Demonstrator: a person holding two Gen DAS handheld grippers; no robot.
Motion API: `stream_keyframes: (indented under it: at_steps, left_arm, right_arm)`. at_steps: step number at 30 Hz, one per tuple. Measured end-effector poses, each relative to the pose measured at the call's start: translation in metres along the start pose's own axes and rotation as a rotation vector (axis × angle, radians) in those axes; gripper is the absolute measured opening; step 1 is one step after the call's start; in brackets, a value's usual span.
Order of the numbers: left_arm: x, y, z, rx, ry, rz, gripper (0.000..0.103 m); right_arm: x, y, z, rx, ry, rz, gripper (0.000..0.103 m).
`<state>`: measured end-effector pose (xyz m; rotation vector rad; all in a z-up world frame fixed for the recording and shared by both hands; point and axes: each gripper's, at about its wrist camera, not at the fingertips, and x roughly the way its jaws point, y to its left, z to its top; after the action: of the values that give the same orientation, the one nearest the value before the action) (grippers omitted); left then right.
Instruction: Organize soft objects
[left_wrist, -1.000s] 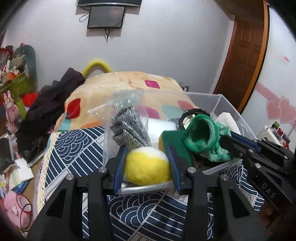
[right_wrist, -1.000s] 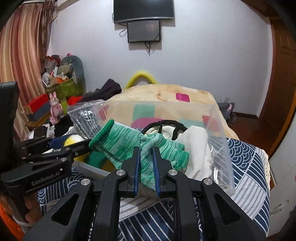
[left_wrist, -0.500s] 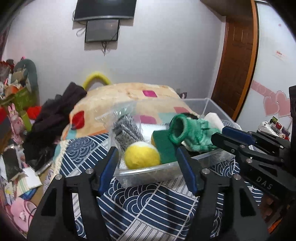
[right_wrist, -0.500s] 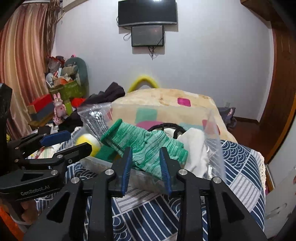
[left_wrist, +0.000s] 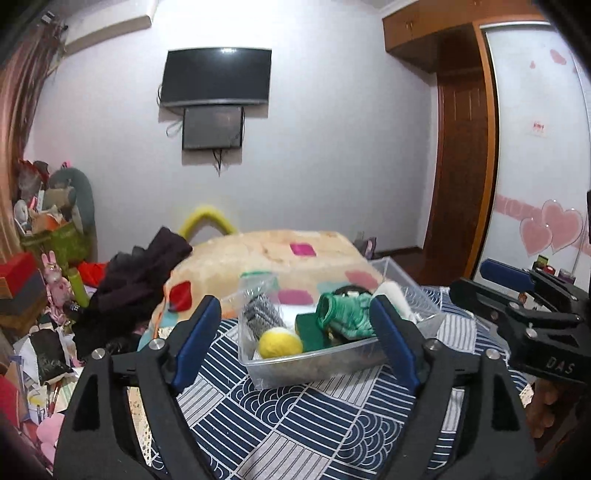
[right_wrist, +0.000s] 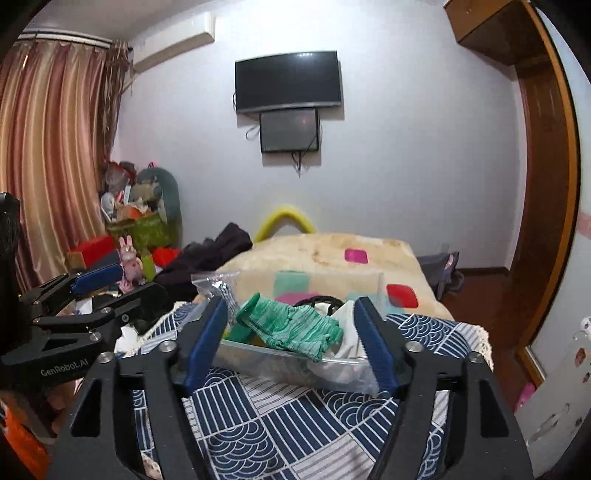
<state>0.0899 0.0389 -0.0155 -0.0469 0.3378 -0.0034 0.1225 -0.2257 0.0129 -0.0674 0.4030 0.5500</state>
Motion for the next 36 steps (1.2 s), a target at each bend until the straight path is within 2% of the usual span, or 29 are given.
stream_keyframes:
  at_steps: [4,13,36]
  left_arm:
    - [-0.017,-0.006,0.003,0.014,-0.039,-0.007,0.088]
    - [-0.041,-0.016,0.005,0.029,-0.102,-0.002,0.096]
    - [-0.047,-0.007,0.005,-0.006,-0.117,-0.012,0.098]
  right_arm:
    - [-0.017,-0.002,-0.001,0.008,-0.038,-0.009,0.082]
    - [-0.035,-0.001,-0.001,0.008,-0.088,-0.028,0.083]
    - [-0.046,0.01,-0.005,-0.012,-0.115,-0.019,0.085]
